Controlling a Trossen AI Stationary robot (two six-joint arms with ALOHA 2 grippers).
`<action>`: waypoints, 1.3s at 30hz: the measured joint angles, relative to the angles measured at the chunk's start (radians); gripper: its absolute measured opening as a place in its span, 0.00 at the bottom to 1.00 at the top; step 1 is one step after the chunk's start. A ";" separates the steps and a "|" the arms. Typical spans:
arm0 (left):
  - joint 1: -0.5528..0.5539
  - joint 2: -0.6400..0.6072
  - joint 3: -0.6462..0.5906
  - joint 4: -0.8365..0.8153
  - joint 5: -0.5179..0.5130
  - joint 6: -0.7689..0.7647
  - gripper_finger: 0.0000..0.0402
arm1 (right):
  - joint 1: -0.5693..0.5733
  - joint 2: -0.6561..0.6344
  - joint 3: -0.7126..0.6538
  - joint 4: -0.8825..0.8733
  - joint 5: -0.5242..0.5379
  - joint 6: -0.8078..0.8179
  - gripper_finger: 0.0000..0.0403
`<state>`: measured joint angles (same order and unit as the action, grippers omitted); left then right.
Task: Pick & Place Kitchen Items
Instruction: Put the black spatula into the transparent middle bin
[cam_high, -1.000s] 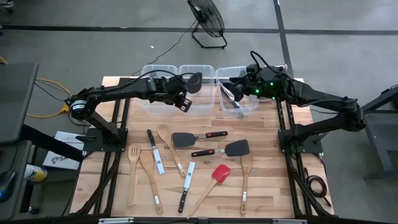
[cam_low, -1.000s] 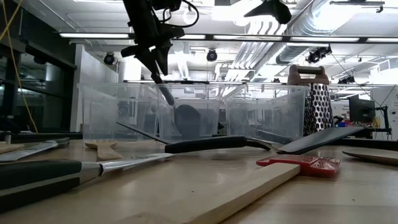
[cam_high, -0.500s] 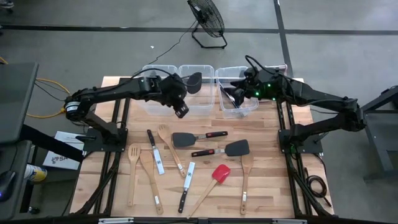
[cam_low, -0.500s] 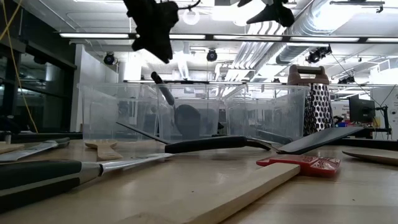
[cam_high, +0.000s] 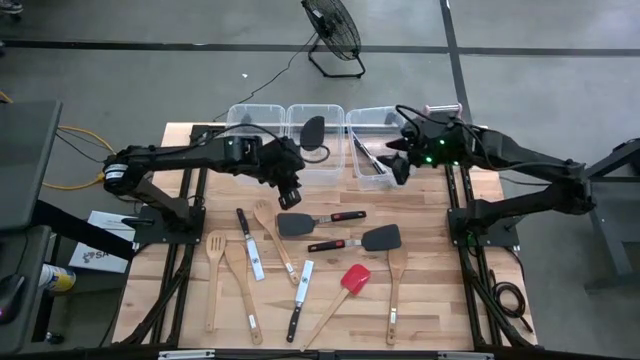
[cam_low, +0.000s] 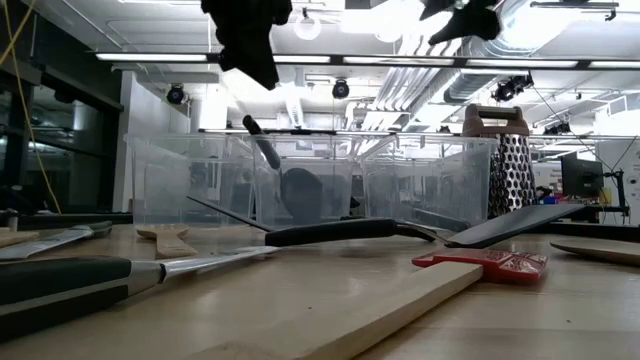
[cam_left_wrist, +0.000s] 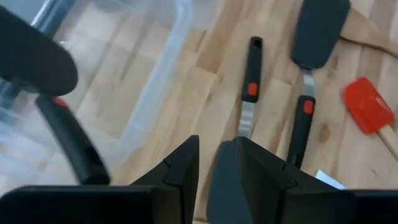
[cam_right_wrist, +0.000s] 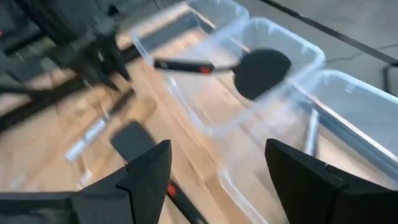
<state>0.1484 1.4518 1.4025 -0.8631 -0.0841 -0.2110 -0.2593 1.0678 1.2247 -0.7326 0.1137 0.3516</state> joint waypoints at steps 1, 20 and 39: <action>-0.009 0.001 0.000 0.002 0.000 0.002 0.26 | 0.003 -0.009 0.000 -0.029 0.011 -0.008 0.62; -0.135 0.007 -0.131 0.223 -0.002 -0.047 0.26 | 0.235 -0.313 -0.279 -0.086 0.103 0.172 0.62; -0.249 0.068 -0.271 0.437 0.000 0.007 0.30 | 0.570 -0.385 -0.426 -0.187 0.164 0.425 0.62</action>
<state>-0.1010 1.5194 1.1319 -0.4259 -0.0842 -0.2045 0.3103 0.6824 0.7990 -0.9197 0.2780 0.7762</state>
